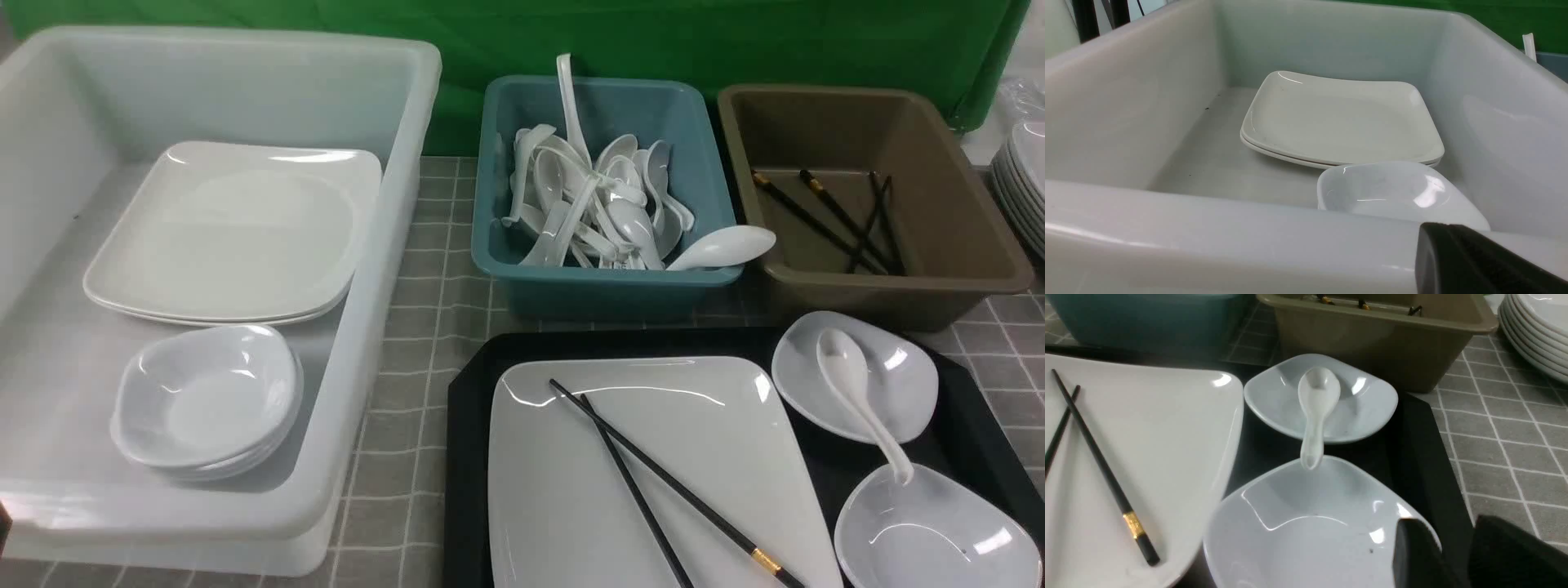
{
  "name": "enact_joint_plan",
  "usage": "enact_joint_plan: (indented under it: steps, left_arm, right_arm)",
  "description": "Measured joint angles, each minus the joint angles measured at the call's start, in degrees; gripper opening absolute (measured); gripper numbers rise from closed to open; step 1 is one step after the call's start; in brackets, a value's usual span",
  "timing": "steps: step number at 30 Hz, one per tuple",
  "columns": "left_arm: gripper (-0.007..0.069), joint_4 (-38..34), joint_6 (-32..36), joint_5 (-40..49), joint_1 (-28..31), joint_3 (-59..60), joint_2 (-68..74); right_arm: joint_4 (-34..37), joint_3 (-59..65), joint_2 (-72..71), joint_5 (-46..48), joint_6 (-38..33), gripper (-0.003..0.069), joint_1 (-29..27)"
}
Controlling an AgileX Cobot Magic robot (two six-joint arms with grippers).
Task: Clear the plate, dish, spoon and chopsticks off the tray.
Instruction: Use the right arm to grab a soup spoon from the plate
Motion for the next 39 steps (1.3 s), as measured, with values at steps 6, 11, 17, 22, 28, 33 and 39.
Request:
enact_joint_plan:
  steps: [6, 11, 17, 22, 28, 33, 39]
  left_arm:
    - [0.0002, 0.0, -0.05, 0.0, 0.0, 0.0, 0.0]
    - [0.0002, 0.0, -0.05, 0.0, 0.0, 0.0, 0.0]
    - [0.0002, 0.13, 0.0, 0.0, 0.0, 0.0, 0.0]
    - [0.0002, -3.61, -1.03, -3.88, 0.0, 0.0, 0.0]
    - [0.0002, -16.61, -7.14, -16.86, 0.0, 0.0, 0.0]
    - [0.0002, -18.14, -9.27, -27.62, 0.0, 0.0, 0.0]
    - [0.0002, -18.45, -15.94, -46.29, 0.0, -0.21, 0.0]
  right_arm:
    - [0.0, 0.0, 0.0, 0.0, 0.0, 0.0238, 0.0]
    - [0.0, 0.0, 0.0, 0.0, 0.0, 0.0238, 0.0]
    - [0.0, 0.0, 0.0, 0.0, 0.0, 0.0238, 0.0]
    - [0.0, 0.0, 0.0, 0.0, 0.0, 0.0238, 0.0]
    - [0.0, 0.0, 0.0, 0.0, 0.0, 0.0238, 0.0]
    - [2.24, 0.0, 0.0, -3.29, 2.38, 0.0238, 0.0]
    - [13.7, 0.0, 0.0, -18.81, 27.97, 0.0238, 0.0]
